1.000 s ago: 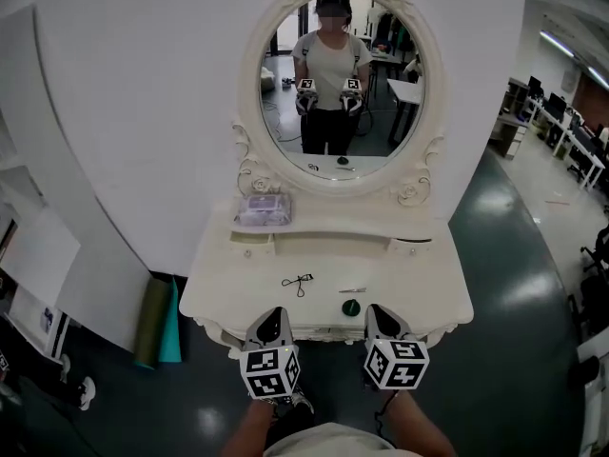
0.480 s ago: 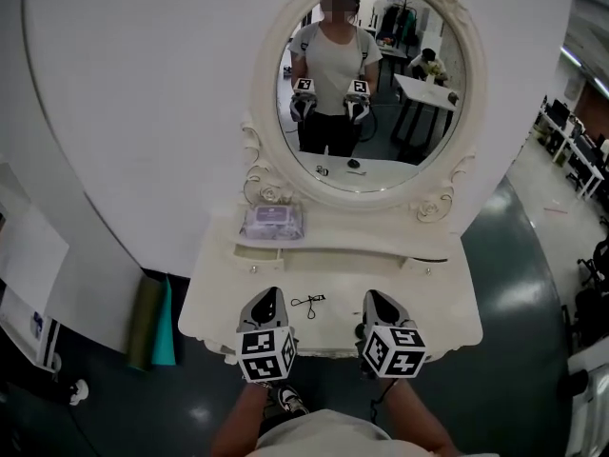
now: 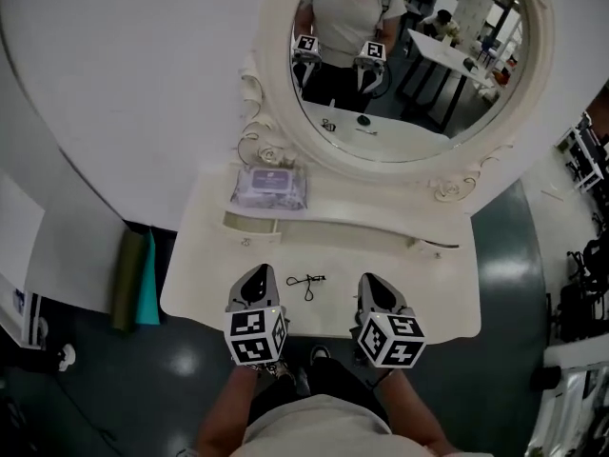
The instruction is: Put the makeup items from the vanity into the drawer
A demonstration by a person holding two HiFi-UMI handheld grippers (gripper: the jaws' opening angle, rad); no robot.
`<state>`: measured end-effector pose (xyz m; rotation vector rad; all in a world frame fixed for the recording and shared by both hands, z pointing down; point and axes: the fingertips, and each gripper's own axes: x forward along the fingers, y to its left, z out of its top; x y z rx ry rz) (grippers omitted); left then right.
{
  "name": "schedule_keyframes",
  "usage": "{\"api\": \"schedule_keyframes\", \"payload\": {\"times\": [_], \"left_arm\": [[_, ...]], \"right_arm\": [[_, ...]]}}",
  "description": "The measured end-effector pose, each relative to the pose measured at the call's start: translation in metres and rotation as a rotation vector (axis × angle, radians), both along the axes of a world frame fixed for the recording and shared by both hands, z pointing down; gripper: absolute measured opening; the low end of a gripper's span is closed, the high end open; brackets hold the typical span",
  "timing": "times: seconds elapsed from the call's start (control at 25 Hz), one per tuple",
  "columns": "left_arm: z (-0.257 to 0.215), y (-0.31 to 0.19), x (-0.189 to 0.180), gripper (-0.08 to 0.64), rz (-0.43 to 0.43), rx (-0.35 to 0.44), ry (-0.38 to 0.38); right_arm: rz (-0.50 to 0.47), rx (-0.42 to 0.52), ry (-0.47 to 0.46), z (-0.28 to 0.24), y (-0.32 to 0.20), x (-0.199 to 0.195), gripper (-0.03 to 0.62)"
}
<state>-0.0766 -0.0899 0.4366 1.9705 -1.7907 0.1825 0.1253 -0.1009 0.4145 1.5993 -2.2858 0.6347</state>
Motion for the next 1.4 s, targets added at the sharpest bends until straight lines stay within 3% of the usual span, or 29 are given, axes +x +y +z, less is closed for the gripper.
{"api": "schedule_keyframes", "payload": {"times": [0.36,0.72,1.08,1.2,1.4], "left_arm": [[0.051,0.009,0.005,0.005,-0.069,-0.158,0.002],[0.073,-0.009,0.02,0.005,-0.083,-0.199,-0.004],[0.102,-0.005,0.016,0.005,-0.123,-0.272,0.014],[0.107,-0.008,0.014,0.005,-0.134,-0.279,0.017],[0.117,-0.009,0.01,0.005,-0.171,-0.296,0.028]], "right_arm": [[-0.128,-0.161,0.006,0.062,-0.015,-0.014,0.017],[-0.297,-0.299,0.03,0.104,-0.022,-0.025,0.018],[-0.46,-0.374,0.046,0.128,-0.017,-0.046,0.023],[-0.51,-0.392,0.066,0.137,-0.017,-0.051,0.083],[-0.603,-0.422,0.1,0.147,-0.016,-0.055,0.086]]}}
